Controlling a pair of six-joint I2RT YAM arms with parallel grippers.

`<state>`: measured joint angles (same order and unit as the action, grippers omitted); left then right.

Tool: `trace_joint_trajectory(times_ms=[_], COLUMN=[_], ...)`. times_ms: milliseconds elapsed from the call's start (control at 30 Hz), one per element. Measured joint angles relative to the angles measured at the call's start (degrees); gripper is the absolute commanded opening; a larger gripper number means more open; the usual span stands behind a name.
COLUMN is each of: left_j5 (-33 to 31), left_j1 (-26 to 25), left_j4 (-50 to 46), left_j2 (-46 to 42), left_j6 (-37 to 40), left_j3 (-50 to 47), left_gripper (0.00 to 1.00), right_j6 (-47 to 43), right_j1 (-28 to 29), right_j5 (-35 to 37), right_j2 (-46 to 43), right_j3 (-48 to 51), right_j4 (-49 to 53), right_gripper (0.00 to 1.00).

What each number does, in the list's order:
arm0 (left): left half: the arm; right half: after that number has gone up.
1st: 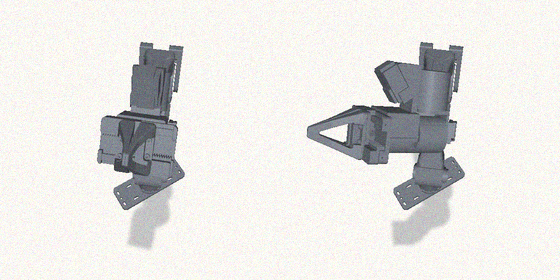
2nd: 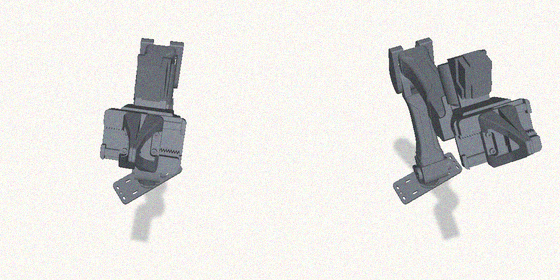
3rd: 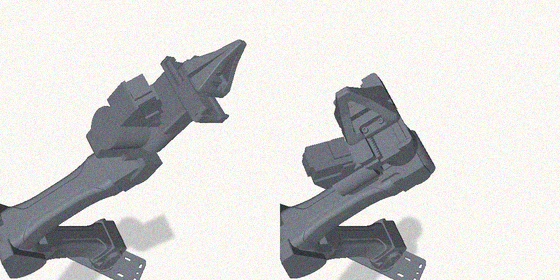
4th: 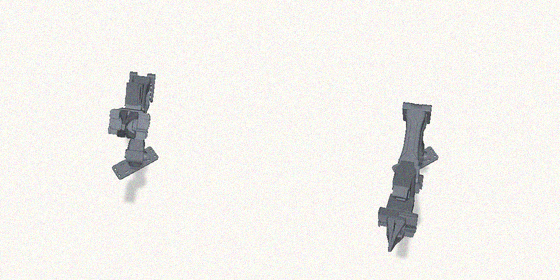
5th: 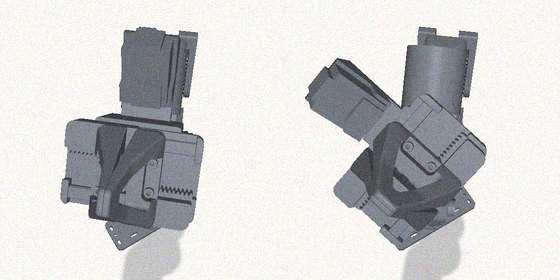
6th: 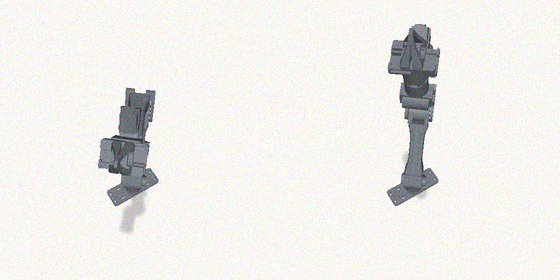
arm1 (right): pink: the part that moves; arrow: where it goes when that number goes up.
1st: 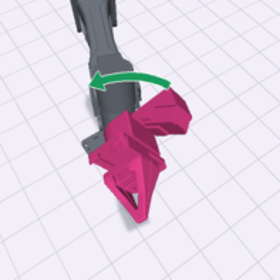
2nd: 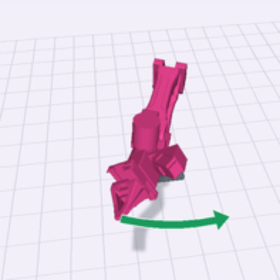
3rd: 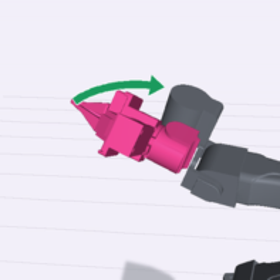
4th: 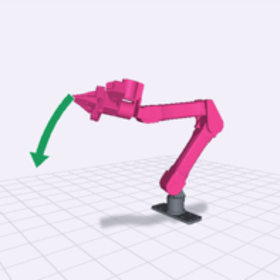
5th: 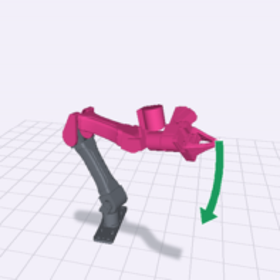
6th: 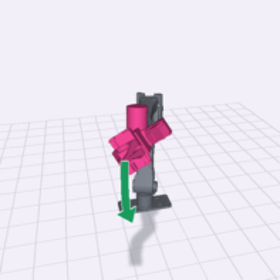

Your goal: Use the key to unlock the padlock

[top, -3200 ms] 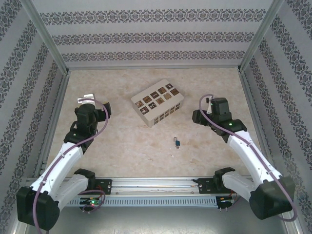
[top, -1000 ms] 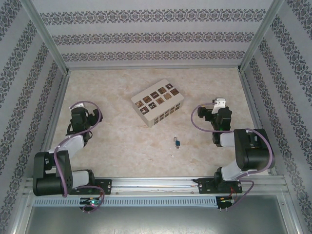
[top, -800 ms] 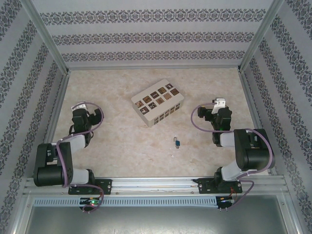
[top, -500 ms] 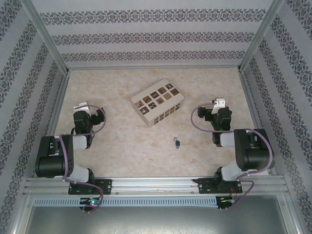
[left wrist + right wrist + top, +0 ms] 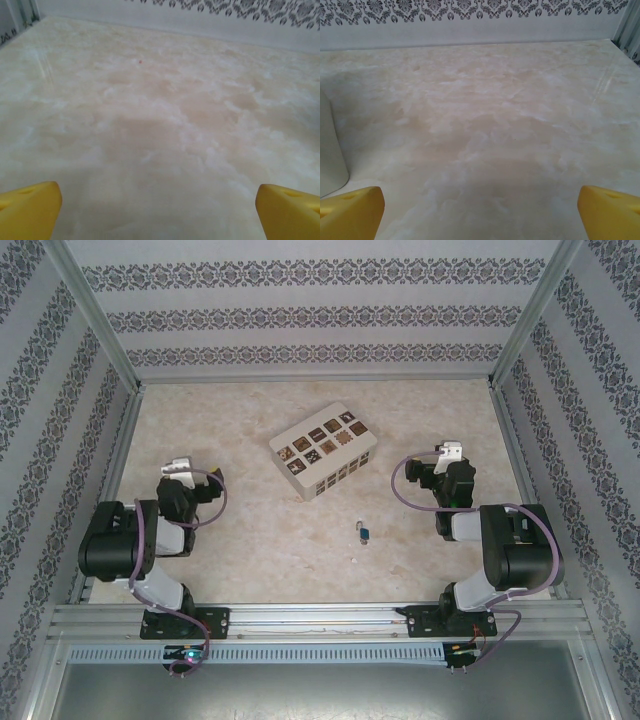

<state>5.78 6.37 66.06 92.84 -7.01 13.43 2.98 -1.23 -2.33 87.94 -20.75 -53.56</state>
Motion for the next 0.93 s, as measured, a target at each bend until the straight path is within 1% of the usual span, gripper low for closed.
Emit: trace_joint_trajectory(times_ms=[133, 333, 533, 733, 933], left_j5=[-0.96, -5.03, -6.97, -7.32, -4.37], left_j1=[-0.22, -4.46, -5.25, -5.25, -5.25], left_j4=[0.83, -4.79, -6.97, -7.45, -8.81], left_j2=[0.02, -0.61, -0.85, -0.85, -0.85], left_j6=[0.24, 2.45, 3.65, 4.04, 5.51], left_j3=[-0.70, 6.56, 7.32, 7.32, 7.54], left_gripper=[0.99, 0.99, 0.99, 0.99, 0.99], right_j6=[0.00, 0.00, -0.20, -0.42, -0.44], right_j1=[0.00, 0.00, 0.66, 1.03, 1.14], right_j5=[0.02, 0.15, 0.61, 1.31, 1.92], right_j2=[0.00, 0.00, 0.00, 0.00, 0.00], right_j3=[0.00, 0.00, 0.00, 0.00, 0.00], right_j4=[0.00, 0.00, 0.00, 0.02, 0.20], right_gripper=[0.98, 0.98, 0.99, 0.98, 0.98])
